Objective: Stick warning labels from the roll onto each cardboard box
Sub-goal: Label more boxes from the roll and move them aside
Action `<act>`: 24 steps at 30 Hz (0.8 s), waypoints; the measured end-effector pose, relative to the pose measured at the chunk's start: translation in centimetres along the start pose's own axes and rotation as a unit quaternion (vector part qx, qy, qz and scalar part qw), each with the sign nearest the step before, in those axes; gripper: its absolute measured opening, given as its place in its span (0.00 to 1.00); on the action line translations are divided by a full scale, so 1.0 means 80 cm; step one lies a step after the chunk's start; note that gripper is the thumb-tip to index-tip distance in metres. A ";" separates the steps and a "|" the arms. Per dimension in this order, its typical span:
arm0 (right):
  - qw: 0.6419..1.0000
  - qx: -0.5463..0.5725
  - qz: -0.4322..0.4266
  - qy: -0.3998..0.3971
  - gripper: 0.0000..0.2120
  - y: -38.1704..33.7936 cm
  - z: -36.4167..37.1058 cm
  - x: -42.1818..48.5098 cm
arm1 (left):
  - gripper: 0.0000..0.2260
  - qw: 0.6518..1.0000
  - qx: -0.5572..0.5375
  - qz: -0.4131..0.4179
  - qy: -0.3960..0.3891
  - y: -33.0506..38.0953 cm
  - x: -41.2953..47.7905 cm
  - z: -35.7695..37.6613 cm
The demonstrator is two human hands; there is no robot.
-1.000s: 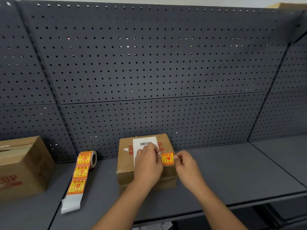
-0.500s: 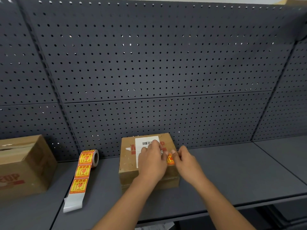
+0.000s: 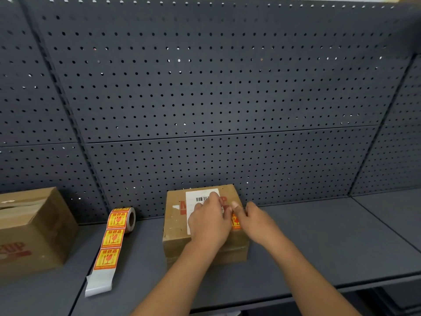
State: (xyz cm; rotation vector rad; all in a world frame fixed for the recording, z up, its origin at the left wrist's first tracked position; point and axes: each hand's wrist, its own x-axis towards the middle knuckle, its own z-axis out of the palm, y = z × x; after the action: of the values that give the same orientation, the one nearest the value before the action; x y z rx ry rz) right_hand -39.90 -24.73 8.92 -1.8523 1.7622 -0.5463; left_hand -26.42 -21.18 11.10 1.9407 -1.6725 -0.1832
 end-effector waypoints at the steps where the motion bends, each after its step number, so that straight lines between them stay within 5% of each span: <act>1: 1.000 0.010 -0.001 0.003 0.26 0.002 0.003 -0.001 | 0.11 1.000 -0.005 0.002 0.002 -0.001 0.000 0.002; 24: 0.992 0.120 -0.049 0.011 0.19 0.018 0.014 -0.006 | 0.05 0.999 -0.033 0.037 -0.005 -0.018 0.002 0.012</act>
State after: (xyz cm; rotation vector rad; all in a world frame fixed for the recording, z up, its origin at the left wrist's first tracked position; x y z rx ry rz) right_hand -40.41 -24.19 7.20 -1.7747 1.5495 -0.7816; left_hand -25.62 -21.53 9.63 1.8300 -1.7194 -0.2184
